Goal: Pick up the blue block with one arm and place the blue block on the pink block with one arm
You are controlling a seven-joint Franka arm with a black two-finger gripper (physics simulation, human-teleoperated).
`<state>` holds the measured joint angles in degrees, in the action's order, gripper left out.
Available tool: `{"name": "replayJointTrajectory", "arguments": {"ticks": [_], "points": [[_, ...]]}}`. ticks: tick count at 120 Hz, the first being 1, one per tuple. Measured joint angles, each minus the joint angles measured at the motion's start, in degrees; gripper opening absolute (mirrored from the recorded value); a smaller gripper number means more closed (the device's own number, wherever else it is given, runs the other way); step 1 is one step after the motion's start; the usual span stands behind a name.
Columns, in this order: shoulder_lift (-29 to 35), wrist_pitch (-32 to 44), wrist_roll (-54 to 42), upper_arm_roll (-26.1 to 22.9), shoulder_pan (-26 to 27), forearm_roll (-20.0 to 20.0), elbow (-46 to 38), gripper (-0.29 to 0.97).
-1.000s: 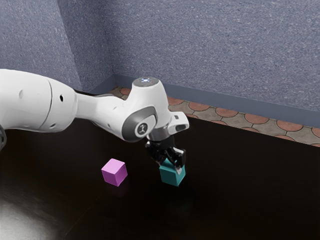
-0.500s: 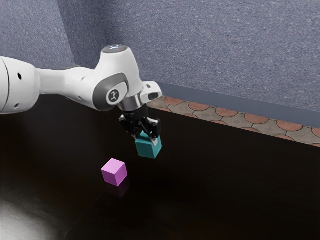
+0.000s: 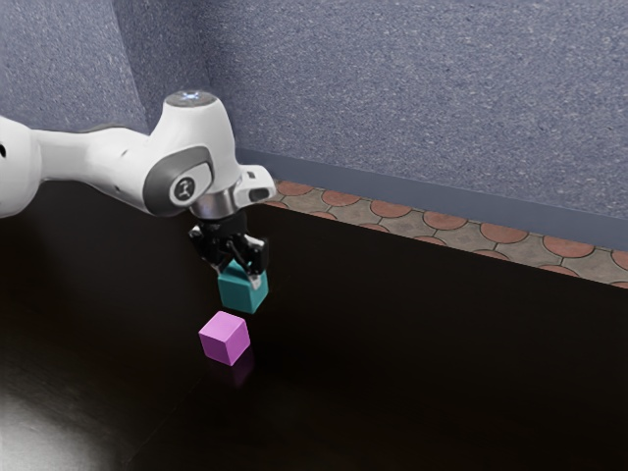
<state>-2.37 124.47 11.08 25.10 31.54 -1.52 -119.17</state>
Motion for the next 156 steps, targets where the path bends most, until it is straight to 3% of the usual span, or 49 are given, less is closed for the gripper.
{"name": "replayJointTrajectory", "arguments": {"ticks": [47, 156], "points": [[0.4, 0.4, -1.1, 1.5, -3.4, -3.5, -1.7, 0.24], [-1.2, 5.1, -2.1, 1.4, -2.8, -4.1, -5.9, 0.21]]}}
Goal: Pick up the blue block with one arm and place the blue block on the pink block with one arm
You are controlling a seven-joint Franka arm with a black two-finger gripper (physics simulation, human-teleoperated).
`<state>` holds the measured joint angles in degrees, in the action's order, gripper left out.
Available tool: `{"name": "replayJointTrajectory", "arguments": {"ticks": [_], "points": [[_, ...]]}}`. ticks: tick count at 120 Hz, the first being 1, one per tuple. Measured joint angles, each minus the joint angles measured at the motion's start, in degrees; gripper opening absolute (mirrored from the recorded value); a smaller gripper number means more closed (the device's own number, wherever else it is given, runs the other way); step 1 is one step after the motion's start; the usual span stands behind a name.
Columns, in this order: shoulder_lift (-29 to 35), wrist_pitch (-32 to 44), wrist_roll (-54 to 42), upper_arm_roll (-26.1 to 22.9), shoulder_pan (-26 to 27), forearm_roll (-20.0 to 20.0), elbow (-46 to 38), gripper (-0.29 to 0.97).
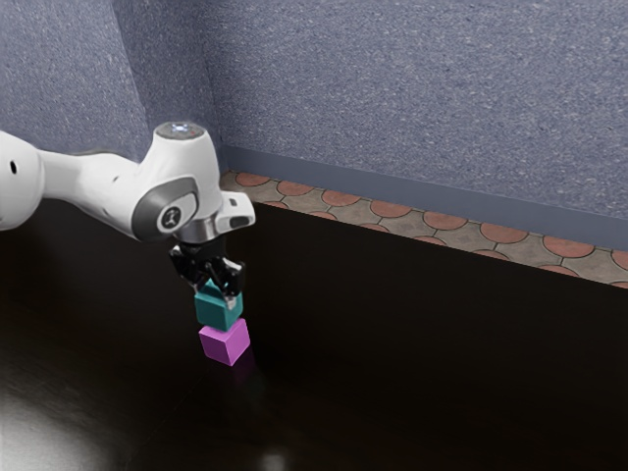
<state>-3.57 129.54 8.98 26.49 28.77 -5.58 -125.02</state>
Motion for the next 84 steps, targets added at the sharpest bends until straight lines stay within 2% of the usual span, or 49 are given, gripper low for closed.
{"name": "replayJointTrajectory", "arguments": {"ticks": [84], "points": [[1.9, 1.4, 0.7, 0.1, 1.8, -0.4, -2.4, 0.19]]}}
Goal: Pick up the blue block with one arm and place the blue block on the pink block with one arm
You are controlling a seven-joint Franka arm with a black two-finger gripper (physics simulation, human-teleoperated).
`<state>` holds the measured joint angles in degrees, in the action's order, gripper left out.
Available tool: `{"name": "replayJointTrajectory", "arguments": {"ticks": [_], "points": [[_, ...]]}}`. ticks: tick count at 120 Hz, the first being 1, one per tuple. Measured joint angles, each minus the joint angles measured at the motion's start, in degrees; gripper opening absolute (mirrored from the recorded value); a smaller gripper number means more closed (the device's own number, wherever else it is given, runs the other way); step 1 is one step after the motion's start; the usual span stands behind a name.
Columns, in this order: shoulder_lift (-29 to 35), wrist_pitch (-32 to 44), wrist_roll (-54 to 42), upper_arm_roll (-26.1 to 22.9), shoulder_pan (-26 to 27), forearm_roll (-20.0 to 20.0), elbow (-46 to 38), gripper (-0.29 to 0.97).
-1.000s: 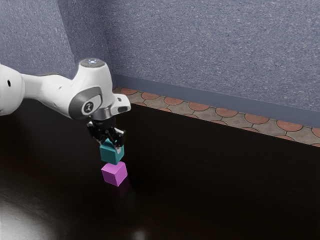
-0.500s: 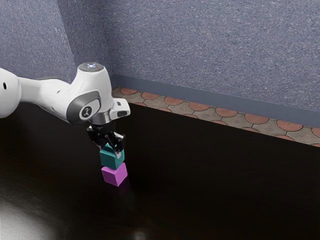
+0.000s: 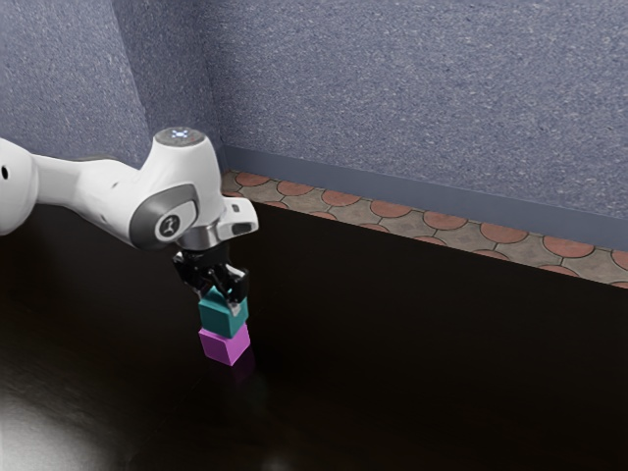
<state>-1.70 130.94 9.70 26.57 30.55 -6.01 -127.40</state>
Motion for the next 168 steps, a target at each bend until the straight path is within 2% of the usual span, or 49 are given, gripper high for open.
{"name": "replayJointTrajectory", "arguments": {"ticks": [39, 97, 124, 148, 168], "points": [[1.0, 0.6, 0.1, 0.2, -1.4, -1.5, -1.3, 0.19], [1.7, 0.8, -3.1, -0.1, -2.1, 0.0, -1.3, 0.57], [3.1, 0.3, -4.5, -0.1, -1.1, 0.3, 0.0, 0.63], [2.8, -2.3, -5.6, 0.1, 0.7, 1.3, 4.8, 0.65], [2.5, -3.6, -6.3, 0.1, 1.4, 2.7, 5.5, 0.65]]}}
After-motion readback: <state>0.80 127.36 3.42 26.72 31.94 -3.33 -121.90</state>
